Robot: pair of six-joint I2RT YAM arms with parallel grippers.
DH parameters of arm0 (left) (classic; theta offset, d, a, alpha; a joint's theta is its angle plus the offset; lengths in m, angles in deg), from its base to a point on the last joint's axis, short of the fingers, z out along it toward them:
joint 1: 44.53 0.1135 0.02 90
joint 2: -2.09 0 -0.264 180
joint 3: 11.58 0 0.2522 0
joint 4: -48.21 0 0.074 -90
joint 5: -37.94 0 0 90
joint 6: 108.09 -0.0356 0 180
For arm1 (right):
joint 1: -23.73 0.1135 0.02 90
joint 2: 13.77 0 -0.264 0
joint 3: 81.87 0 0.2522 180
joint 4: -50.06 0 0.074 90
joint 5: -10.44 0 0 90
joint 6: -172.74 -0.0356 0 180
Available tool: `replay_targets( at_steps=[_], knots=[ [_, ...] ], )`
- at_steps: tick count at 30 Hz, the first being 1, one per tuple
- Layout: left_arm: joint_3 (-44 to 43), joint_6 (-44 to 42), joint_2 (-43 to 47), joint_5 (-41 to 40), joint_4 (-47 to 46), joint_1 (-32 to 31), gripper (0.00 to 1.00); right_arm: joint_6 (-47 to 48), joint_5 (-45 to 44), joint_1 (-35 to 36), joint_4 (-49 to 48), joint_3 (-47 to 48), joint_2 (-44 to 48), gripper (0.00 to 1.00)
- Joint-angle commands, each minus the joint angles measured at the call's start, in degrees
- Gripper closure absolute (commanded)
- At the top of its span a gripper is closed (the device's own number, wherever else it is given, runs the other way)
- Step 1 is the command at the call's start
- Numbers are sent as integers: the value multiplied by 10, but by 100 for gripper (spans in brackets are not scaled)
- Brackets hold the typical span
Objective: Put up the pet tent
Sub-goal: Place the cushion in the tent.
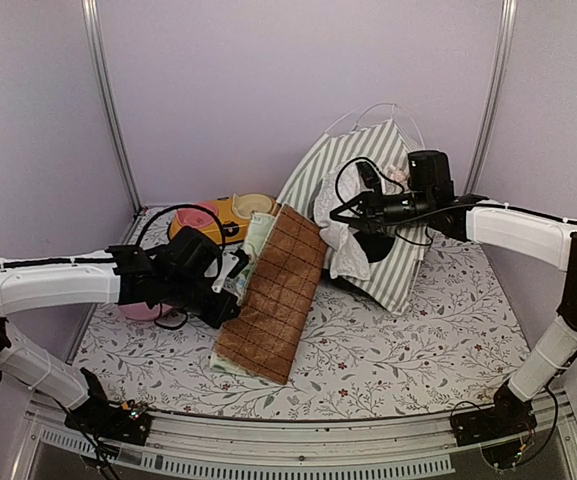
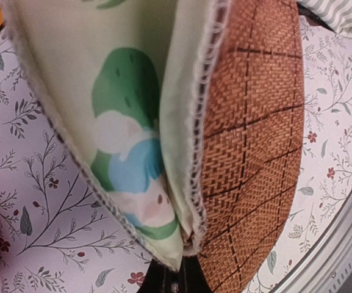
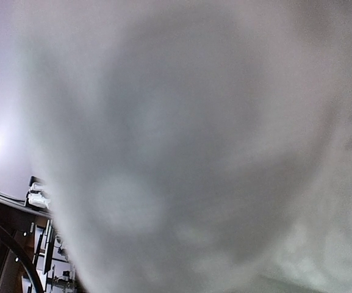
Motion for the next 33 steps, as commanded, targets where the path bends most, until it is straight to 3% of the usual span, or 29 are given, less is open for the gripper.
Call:
replay_targets(
  at_steps=[1,18,29,33],
  knots=[
    [-28,-26,-28,-45,37,-23,100,-14,48,-1,-56,-4,38,100],
    [-57,-71,-32,-37,13,-96,100,-130,133,-18,-89,0,7,100],
    [-95,-56,-56,42,-27,-94,100,-116,122,-17,-48,1,18,100],
    [-115,-31,-83,108,-45,-74,100,-85,94,-10,-8,3,29,100]
  ],
)
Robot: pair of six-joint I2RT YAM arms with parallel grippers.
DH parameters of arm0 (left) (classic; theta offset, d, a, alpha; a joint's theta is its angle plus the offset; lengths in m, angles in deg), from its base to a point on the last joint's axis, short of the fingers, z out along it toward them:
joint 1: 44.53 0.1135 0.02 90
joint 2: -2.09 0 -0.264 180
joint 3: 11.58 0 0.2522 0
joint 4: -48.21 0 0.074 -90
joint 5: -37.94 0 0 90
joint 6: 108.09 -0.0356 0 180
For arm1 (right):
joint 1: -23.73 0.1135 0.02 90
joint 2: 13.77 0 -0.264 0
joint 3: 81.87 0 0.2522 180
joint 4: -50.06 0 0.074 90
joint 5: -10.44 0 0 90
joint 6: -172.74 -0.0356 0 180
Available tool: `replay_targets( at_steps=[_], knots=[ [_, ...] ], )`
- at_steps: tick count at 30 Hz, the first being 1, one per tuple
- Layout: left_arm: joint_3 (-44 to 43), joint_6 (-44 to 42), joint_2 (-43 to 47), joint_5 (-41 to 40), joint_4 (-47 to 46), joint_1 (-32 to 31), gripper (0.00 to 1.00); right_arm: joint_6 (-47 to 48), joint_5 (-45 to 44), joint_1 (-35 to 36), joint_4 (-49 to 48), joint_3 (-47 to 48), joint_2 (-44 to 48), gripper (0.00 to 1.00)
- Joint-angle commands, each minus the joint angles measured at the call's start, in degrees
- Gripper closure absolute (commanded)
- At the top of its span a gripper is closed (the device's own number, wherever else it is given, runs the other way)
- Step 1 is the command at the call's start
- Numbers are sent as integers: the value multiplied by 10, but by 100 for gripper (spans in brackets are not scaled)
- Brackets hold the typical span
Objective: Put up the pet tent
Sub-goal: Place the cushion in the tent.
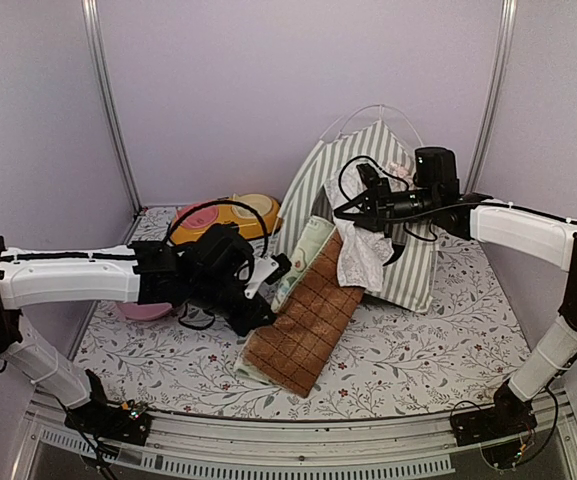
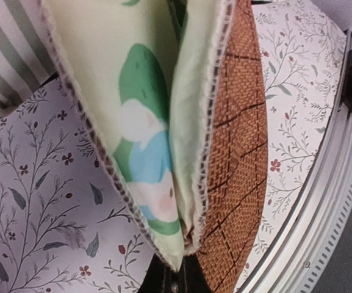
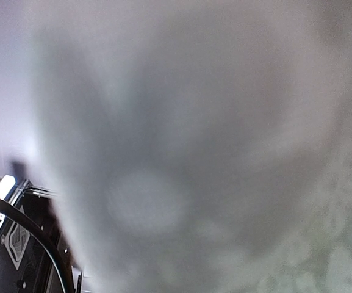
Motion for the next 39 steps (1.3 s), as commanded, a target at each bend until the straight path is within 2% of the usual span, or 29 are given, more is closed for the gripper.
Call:
replay_targets(
  at_steps=[1,8,13,16,19,23,28,33,39],
  knots=[
    [-37,29,-32,94,-43,22,100,46,-25,9,29,8,23,100],
    [-82,91,-88,236,-94,77,100,102,-89,29,104,17,21,100],
    [-121,139,-133,290,-114,105,100,137,-144,54,153,18,11,100],
    [-152,147,-157,296,-109,113,100,159,-176,73,176,20,0,100],
    [-182,150,-180,274,-97,117,100,170,-204,90,192,20,-12,100],
    [-239,134,-216,208,-62,119,97,179,-235,108,200,20,-31,100],
    [-268,125,-244,116,-57,118,94,184,-263,114,195,12,-40,100],
    [-262,110,-236,25,-75,114,78,190,-292,113,187,-1,-32,100],
    [-253,76,-217,2,-126,110,62,199,-301,115,181,-6,-26,83]
  ],
)
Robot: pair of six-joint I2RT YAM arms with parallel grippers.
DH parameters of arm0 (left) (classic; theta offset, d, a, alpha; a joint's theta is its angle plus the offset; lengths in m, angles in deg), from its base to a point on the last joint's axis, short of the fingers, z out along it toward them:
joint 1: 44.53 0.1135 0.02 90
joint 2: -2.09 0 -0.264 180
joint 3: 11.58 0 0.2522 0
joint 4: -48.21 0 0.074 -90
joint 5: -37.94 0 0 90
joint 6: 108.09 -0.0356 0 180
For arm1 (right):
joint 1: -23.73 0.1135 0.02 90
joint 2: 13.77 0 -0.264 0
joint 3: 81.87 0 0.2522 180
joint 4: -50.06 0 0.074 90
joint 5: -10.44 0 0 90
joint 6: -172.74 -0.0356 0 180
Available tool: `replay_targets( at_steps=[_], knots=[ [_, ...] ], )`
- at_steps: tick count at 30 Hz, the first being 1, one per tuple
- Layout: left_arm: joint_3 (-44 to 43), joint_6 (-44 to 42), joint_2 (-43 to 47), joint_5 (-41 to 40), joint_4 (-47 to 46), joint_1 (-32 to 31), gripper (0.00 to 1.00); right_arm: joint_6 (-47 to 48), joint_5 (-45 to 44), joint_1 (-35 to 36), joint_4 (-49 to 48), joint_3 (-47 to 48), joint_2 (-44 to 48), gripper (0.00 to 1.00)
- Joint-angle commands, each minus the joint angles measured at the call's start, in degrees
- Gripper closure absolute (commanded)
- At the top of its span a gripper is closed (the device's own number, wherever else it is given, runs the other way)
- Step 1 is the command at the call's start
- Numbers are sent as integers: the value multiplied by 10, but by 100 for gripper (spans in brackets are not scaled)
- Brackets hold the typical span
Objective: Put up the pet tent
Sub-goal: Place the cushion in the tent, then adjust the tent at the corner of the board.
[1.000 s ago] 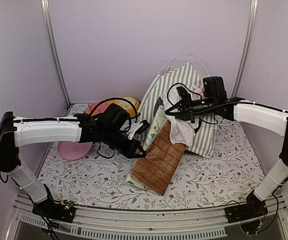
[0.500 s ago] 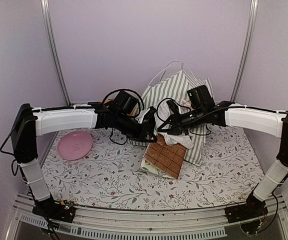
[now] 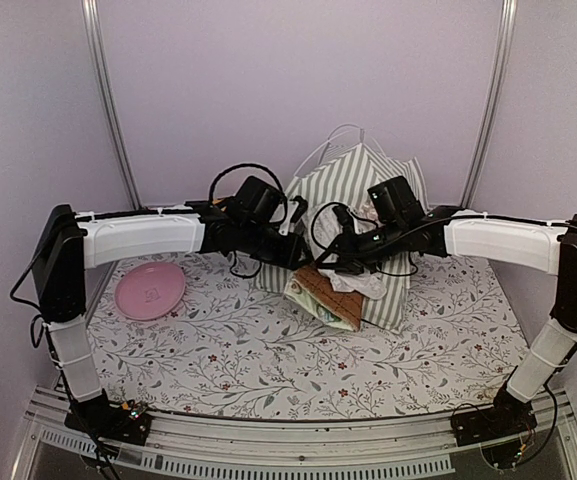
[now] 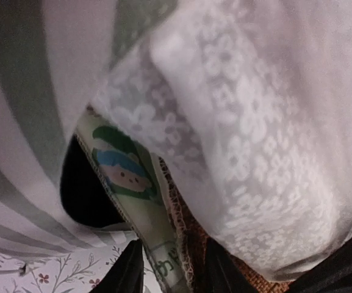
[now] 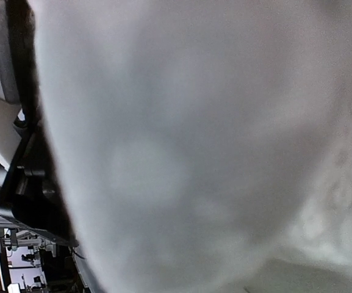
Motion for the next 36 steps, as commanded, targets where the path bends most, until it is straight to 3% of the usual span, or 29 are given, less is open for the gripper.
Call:
replay_targets(
  at_steps=[1,6,13,26,36],
  knots=[
    [1,-36,30,-39,-58,-3,58,17,-28,2,-13,-8,13,76],
    [37,-40,58,-44,-83,-6,46,22,-43,5,-21,-17,33,60],
    [129,-11,141,-40,-123,-8,37,37,-67,18,-25,-17,52,49],
    [313,128,237,-36,-208,-35,40,76,-131,54,-9,-17,62,36],
    [316,47,334,-199,-180,-47,46,117,-235,102,-7,-100,58,35]
  ],
)
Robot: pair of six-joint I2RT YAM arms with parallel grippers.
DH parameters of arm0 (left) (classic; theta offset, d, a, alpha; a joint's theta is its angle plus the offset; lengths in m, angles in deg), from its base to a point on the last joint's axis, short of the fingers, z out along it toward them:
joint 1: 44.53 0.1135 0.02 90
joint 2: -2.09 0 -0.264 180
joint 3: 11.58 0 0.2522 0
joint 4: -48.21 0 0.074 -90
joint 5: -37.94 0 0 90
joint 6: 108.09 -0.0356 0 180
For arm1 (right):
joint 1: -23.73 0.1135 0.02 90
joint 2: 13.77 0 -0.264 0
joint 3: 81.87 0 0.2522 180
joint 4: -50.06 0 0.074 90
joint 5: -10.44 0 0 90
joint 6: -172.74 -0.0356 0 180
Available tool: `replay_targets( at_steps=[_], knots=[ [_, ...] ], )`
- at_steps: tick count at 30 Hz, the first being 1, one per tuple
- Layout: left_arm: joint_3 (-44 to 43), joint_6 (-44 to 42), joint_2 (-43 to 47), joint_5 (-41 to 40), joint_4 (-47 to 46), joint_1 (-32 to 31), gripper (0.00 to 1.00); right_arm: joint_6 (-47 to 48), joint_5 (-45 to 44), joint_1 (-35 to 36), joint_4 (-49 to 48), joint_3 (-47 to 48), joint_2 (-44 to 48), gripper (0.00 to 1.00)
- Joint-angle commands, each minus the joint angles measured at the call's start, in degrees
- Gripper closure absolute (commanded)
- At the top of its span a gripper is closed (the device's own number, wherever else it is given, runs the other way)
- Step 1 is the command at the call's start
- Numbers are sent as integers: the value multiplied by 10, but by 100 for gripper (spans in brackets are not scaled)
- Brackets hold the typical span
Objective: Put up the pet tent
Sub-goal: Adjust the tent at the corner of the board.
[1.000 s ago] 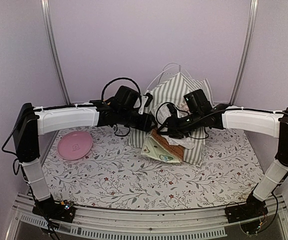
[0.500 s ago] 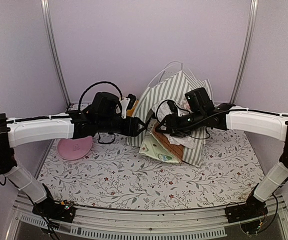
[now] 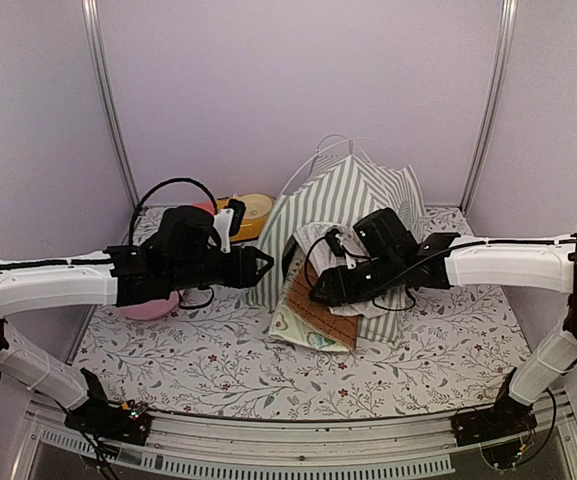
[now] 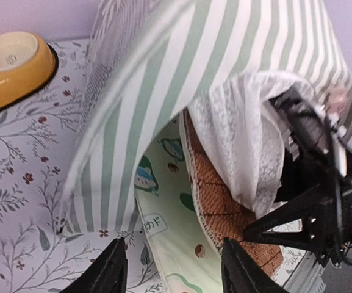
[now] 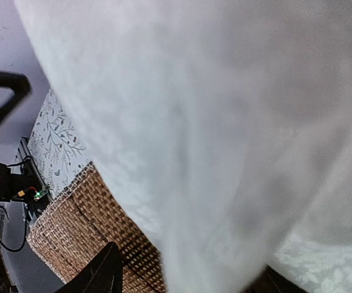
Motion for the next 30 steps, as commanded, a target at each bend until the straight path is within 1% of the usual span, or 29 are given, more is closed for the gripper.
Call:
replay_targets(
  at_steps=[1,5,7,12,18,22,27,30],
  knots=[
    [-21,-68,47,-86,1,-2,46,33,-51,9,-8,-25,10,35],
    [-78,-129,21,-101,39,6,44,49,-58,15,7,-20,0,35],
    [-100,-144,4,-101,50,9,44,62,-66,27,14,-13,-1,35],
    [-128,-161,-33,-98,58,27,43,101,-76,63,19,-3,11,34],
    [-151,-200,-62,-103,51,53,41,127,-66,72,26,-7,25,33],
    [-162,-234,-82,-42,34,75,40,150,-51,84,22,-9,40,33],
    [-188,-271,-121,20,36,81,42,158,-48,95,20,-7,61,33],
    [-198,-278,-143,30,35,82,45,156,-46,96,16,-8,76,32]
  ],
)
